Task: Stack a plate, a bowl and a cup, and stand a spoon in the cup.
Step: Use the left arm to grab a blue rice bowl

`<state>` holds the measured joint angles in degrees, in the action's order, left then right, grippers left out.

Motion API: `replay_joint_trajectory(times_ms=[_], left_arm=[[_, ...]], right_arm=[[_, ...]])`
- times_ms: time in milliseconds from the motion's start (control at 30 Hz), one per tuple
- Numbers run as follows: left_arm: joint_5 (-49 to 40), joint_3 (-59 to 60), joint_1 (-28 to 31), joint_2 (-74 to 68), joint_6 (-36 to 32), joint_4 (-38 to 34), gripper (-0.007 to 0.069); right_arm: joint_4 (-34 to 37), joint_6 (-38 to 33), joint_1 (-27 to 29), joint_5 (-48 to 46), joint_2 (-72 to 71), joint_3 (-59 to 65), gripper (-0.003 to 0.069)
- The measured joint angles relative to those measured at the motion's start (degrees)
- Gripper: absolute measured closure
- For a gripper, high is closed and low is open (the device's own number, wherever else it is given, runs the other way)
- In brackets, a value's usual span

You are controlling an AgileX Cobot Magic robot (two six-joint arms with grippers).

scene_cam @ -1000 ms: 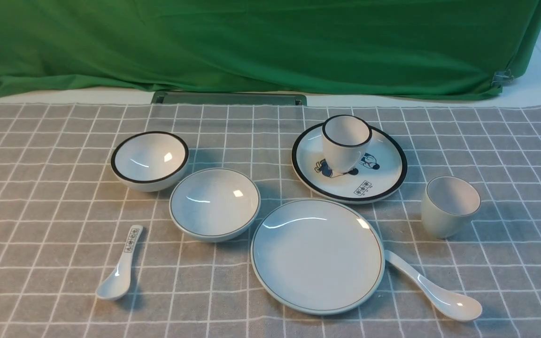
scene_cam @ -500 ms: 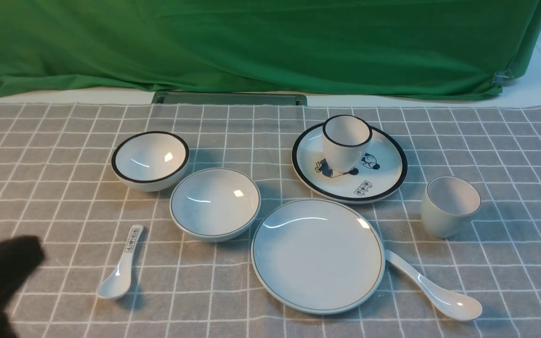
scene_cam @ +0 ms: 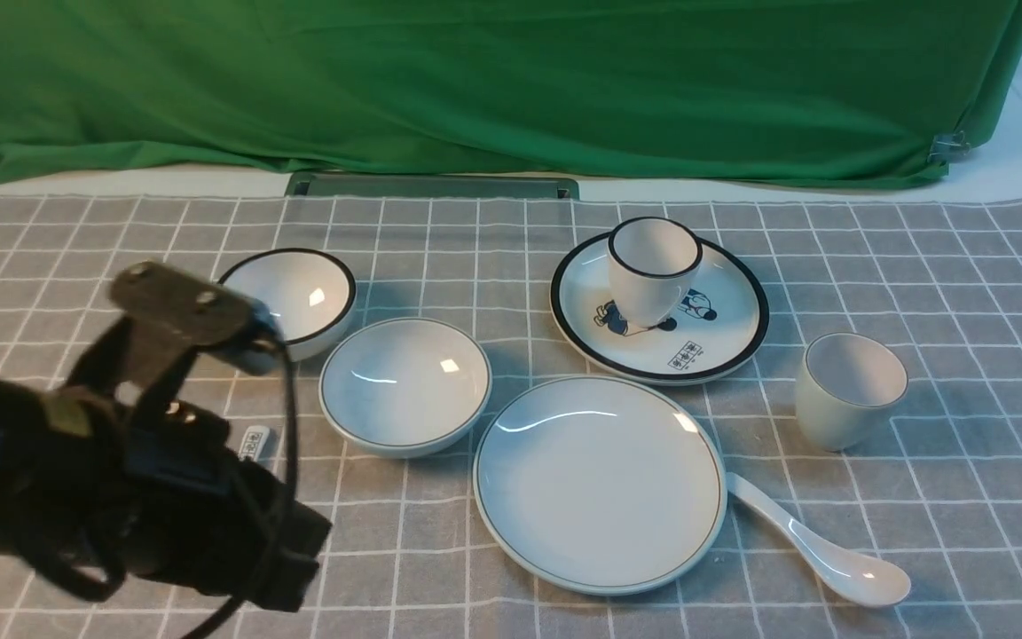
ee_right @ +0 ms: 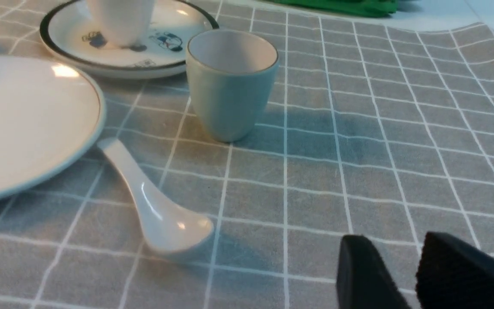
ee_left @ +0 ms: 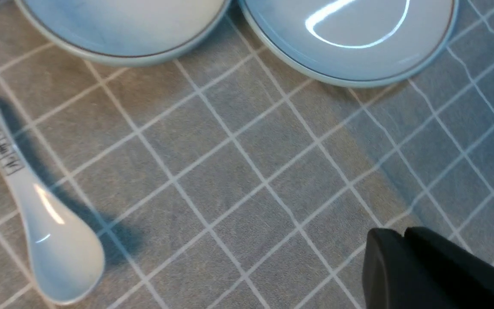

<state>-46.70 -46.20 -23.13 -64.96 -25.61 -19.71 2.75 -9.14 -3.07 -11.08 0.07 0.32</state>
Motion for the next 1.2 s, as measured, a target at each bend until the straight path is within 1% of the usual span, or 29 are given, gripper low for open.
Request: replay_joint_trajectory(times_ms=[33, 133, 167, 267, 367, 400, 433, 500, 533, 567, 600, 633, 667, 700, 733, 767, 800, 833, 867, 900, 967, 1000, 1033, 1067, 1100, 1200], left_arm=[[-0.62, -0.45, -0.34, -0.52, -0.13, 0.00, 0.0607], [-1.54, -1.66, -0.85, -2.23, -1.36, -0.38, 0.0607], [-1.54, -1.72, -0.89, -2.46, -1.56, -0.45, 0.0607], [-1.53, -2.60, -0.92, -4.15, -3.32, -0.82, 0.0607], [-1.67, -5.05, -0.92, -7.94, -5.17, -0.82, 0.0607], [-1.78, -6.30, -0.92, -9.75, -5.97, -0.59, 0.0607], [-1.85, -7.82, -0.92, -11.42, -6.81, -0.09, 0.0607], [-2.35, -11.18, -0.92, -14.77, -7.74, 1.17, 0.0607], [-2.76, -12.81, -0.92, -16.01, -8.03, 1.94, 0.0607], [-3.13, -14.07, -0.92, -17.73, -8.22, 2.62, 0.0606], [-3.96, -16.99, -0.92, -20.38, -8.72, 4.66, 0.0599], [-4.10, -17.40, -0.92, -21.26, -8.72, 4.97, 0.0597], [-4.40, -18.92, -0.92, -22.60, -9.45, 6.19, 0.0589], [-4.65, -21.64, -0.92, -26.43, -11.86, 8.35, 0.0557], [-4.65, -23.14, -0.92, -28.08, -13.31, 9.30, 0.0537], [-4.65, -24.45, -0.92, -30.36, -15.25, 9.91, 0.0500], [-4.52, -25.56, -0.92, -32.13, -16.50, 10.47, 0.0463], [-4.39, -25.93, -0.92, -32.47, -16.82, 10.71, 0.0454], [-3.79, -27.06, -0.92, -34.84, -17.91, 11.67, 0.0385], [-3.51, -27.44, -0.92, -36.08, -18.33, 12.32, 0.0349], [-2.77, -27.85, -0.92, -38.17, -19.01, 14.33, 0.0252], [-2.77, -27.85, -0.92, -38.34, -19.08, 14.33, 0.0244], [-2.77, -27.84, -0.92, -39.86, -19.97, 15.50, 0.0186], [-2.77, -27.86, -0.92, -40.01, -20.22, 15.51, 0.0174], [-2.55, -27.86, -0.92, -41.14, -22.22, 15.89, 0.0141], [0.06, -27.86, -0.92, -42.59, -25.80, 16.02, 0.0120]], right_arm=[[0.97, 1.74, 0.00, 2.05, 0.00, 0.00, 0.0417], [3.81, 10.04, 0.00, 8.60, 0.00, 0.00, 0.0417], [3.98, 11.67, 0.00, 9.15, 0.00, 0.00, 0.0417], [5.27, 22.08, 0.00, 16.27, 0.00, 0.00, 0.0417], [5.69, 30.99, 0.00, 21.43, 0.00, 0.00, 0.0419], [5.85, 32.66, -0.06, 20.94, 0.00, -0.19, 0.0425], [5.90, 33.31, -0.42, 17.19, 0.26, -1.56, 0.0441], [5.95, 31.58, -1.79, 9.75, 1.61, -5.85, 0.0465], [5.95, 28.62, -3.05, 4.64, 3.26, -9.63, 0.0476], [5.95, 26.30, -3.64, 2.47, 4.48, -12.16, 0.0480], [5.95, 20.02, -6.23, -6.32, 7.85, -18.64, 0.0486], [5.95, 19.14, -6.57, -6.31, 8.91, -19.59, 0.0486], [5.95, 16.25, -7.61, -10.73, 10.61, -22.48, 0.0488], [5.95, 9.14, -10.01, -18.37, 14.49, -28.94, 0.0491], [5.95, 4.83, -11.67, -23.66, 17.26, -33.20, 0.0491], [5.95, 1.11, -13.50, -30.42, 20.33, -38.47, 0.0491], [5.95, -0.94, -15.13, -34.44, 22.62, -41.55, 0.0491], [5.95, -1.52, -15.63, -35.78, 23.43, -42.65, 0.0491], [5.95, -3.11, -17.40, -39.67, 26.21, -45.99, 0.0491], [5.95, -3.66, -17.96, -40.58, 27.24, -46.87, 0.0491], [5.95, -4.27, -19.42, -42.08, 28.84, -48.34, 0.0491], [5.95, -4.42, -19.60, -42.27, 28.94, -48.47, 0.0490], [5.95, -4.97, -20.04, -42.86, 29.50, -48.66, 0.0488], [5.95, -5.04, -20.10, -42.91, 29.46, -48.66, 0.0487], [5.95, -5.24, -20.12, -42.96, 29.46, -48.66, 0.0485], [5.95, -5.29, -20.12, -42.57, 29.46, -48.66, 0.0483]])
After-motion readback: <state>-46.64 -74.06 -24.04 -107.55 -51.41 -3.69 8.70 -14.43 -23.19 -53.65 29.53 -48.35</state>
